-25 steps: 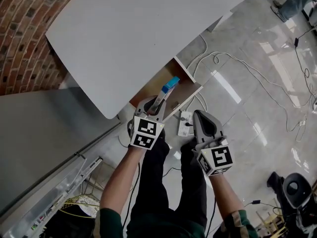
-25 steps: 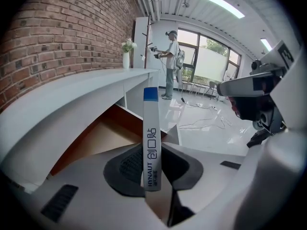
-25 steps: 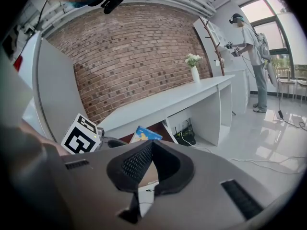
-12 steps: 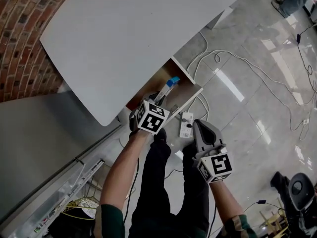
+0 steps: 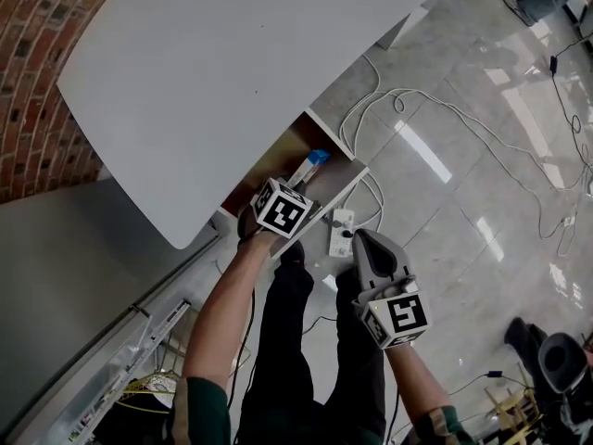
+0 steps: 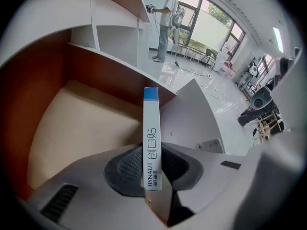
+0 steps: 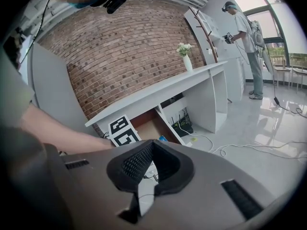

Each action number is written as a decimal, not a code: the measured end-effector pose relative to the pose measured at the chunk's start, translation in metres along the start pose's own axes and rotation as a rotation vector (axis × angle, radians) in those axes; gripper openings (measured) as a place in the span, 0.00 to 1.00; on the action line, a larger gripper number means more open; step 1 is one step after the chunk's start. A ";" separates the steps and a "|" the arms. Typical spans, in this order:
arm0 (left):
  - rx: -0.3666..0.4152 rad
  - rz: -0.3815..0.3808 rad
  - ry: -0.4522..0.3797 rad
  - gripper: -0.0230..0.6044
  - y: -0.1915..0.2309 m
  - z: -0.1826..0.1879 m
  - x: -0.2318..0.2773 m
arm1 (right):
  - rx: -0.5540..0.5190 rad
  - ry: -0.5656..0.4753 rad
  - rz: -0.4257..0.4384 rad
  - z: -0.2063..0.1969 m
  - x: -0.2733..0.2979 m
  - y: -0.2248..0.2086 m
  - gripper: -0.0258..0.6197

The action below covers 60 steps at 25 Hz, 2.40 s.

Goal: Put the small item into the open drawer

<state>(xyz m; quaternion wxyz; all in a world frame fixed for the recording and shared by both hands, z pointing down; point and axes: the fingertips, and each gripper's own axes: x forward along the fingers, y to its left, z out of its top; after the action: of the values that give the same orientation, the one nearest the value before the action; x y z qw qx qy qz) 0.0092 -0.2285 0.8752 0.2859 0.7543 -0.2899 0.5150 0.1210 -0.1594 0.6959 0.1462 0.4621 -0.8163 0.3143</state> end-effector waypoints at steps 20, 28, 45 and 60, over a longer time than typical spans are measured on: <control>0.041 0.036 0.045 0.18 0.008 0.003 0.023 | 0.046 0.010 -0.026 -0.013 0.003 -0.012 0.08; 0.081 0.041 0.066 0.22 0.009 -0.004 0.033 | 0.073 0.007 -0.042 -0.015 0.003 -0.020 0.08; 0.031 0.150 -0.025 0.38 0.035 0.003 0.005 | 0.084 0.009 -0.043 -0.012 0.004 -0.010 0.08; 0.023 0.134 -0.210 0.06 -0.025 0.026 -0.084 | 0.061 0.014 -0.062 0.021 -0.020 0.010 0.08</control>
<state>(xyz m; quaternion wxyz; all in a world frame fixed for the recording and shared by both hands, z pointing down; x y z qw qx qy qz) 0.0176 -0.2185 0.7847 0.2105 0.7862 -0.3620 0.4545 0.1241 -0.1562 0.6653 0.1477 0.4892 -0.7905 0.3375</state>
